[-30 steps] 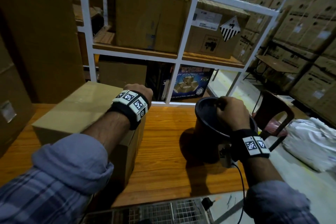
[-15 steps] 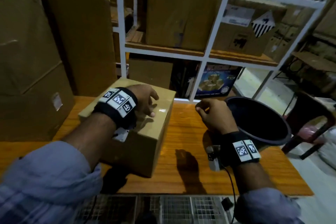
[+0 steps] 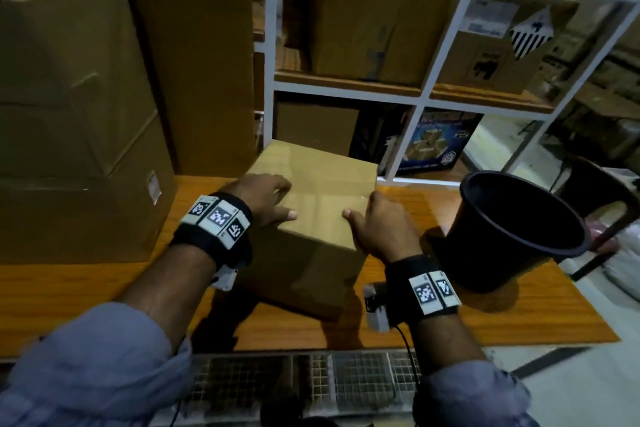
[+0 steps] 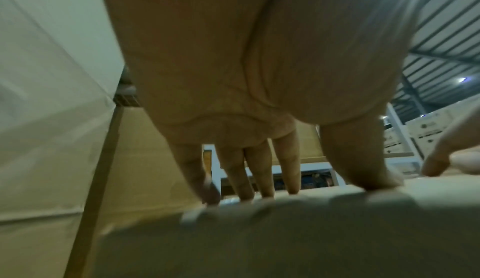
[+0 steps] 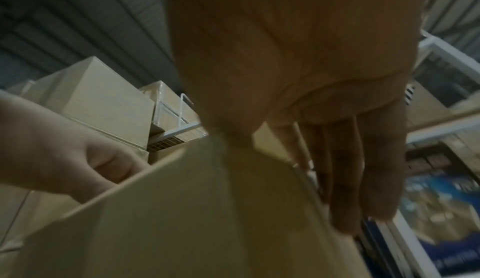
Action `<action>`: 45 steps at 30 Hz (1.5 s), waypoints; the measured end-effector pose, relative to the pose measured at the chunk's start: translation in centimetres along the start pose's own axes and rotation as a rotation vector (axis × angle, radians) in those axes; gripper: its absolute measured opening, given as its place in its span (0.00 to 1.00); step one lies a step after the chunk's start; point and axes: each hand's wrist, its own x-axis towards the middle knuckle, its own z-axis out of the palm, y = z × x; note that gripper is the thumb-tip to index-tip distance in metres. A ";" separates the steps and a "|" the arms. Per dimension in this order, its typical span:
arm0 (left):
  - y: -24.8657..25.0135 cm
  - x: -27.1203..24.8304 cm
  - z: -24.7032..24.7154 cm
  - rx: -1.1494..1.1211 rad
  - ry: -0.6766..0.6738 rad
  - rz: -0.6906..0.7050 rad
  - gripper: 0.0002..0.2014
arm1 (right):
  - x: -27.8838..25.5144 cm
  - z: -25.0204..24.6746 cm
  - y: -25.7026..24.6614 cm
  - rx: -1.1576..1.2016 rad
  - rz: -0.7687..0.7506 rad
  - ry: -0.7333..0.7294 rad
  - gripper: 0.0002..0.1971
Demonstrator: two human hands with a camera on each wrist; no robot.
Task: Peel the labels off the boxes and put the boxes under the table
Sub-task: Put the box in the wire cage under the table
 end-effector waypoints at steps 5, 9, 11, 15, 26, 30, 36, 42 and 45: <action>-1.8 -0.6 0.0 0.024 0.008 0.098 0.35 | -1.6 -0.1 -2.4 0.063 0.020 0.103 0.28; -4.1 -1.8 -0.2 -0.034 0.023 0.110 0.38 | -2.5 -0.3 -4.5 0.233 -0.027 0.220 0.15; -5.2 -2.7 -0.3 -0.104 0.048 0.119 0.40 | -2.7 -0.1 -5.6 0.325 -0.039 0.262 0.16; -6.1 -4.8 -0.5 -0.210 0.079 0.120 0.52 | -3.2 0.5 -8.1 0.466 -0.107 0.233 0.22; -10.5 -6.7 -0.3 -0.617 0.335 0.094 0.40 | -1.7 2.8 -9.9 0.307 -0.179 0.199 0.45; -12.0 -6.7 -0.6 -0.744 0.330 0.095 0.36 | -0.7 4.4 -7.2 0.250 -0.008 0.064 0.62; -11.6 -6.2 1.0 -0.891 0.332 0.031 0.45 | -0.6 5.6 -6.1 0.366 -0.020 -0.037 0.60; -9.2 -6.9 2.0 -0.980 0.547 -0.143 0.37 | -1.2 5.7 -7.2 0.194 -0.042 0.051 0.47; -9.3 -6.1 2.4 -0.983 0.587 -0.158 0.33 | -0.8 5.4 -7.4 0.176 -0.035 0.046 0.46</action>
